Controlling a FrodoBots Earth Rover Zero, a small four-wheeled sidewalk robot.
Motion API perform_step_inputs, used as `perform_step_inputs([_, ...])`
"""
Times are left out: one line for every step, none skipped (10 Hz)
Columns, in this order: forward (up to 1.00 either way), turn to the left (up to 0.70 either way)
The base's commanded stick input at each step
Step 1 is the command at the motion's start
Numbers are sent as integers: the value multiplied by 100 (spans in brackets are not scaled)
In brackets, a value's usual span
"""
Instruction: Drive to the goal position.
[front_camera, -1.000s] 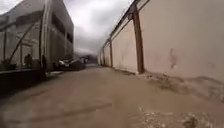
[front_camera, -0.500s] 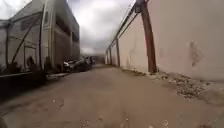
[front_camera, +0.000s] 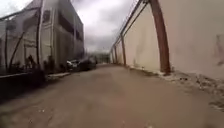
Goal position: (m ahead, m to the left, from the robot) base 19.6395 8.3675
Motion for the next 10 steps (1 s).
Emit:
perform_step_inputs([100,0])
perform_step_inputs([100,0])
perform_step_inputs([100,0])
perform_step_inputs([100,0])
perform_step_inputs([100,0])
perform_step_inputs([100,0])
perform_step_inputs([100,0])
perform_step_inputs([100,0])
perform_step_inputs([100,0])
perform_step_inputs([100,0])
